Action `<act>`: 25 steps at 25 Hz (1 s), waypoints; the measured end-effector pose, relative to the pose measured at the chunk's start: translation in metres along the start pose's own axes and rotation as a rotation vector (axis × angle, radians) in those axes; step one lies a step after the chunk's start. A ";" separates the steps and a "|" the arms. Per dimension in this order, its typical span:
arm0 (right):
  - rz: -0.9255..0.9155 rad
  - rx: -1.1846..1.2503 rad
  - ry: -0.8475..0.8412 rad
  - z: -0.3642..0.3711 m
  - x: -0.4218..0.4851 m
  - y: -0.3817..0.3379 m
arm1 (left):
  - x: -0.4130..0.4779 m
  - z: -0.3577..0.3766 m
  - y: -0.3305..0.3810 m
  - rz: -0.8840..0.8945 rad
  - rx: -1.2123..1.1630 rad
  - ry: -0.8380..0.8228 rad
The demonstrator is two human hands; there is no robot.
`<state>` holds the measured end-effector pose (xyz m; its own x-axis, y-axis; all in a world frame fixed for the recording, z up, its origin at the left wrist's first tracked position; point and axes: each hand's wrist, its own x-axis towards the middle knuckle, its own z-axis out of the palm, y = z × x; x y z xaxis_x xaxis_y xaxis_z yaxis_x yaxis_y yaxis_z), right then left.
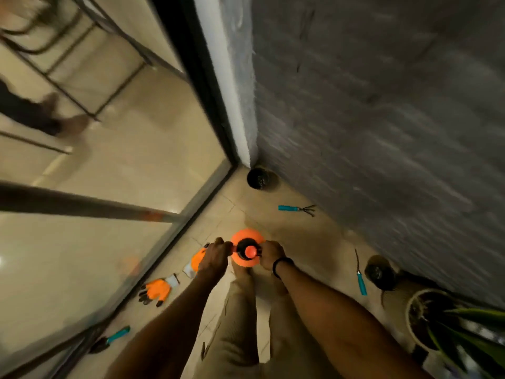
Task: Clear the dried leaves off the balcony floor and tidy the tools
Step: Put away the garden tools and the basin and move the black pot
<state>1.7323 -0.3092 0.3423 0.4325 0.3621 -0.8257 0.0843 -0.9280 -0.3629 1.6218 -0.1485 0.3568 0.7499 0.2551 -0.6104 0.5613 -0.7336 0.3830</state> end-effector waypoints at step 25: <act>-1.038 -1.481 -0.435 0.448 -0.396 -0.160 | -0.664 0.230 -0.119 -1.095 -0.895 0.667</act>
<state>1.1453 -0.2647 0.5344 -0.5094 0.5358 -0.6734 0.8514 0.4274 -0.3040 0.9762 -0.3754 0.5573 -0.2694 0.7945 -0.5442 0.7534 0.5259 0.3948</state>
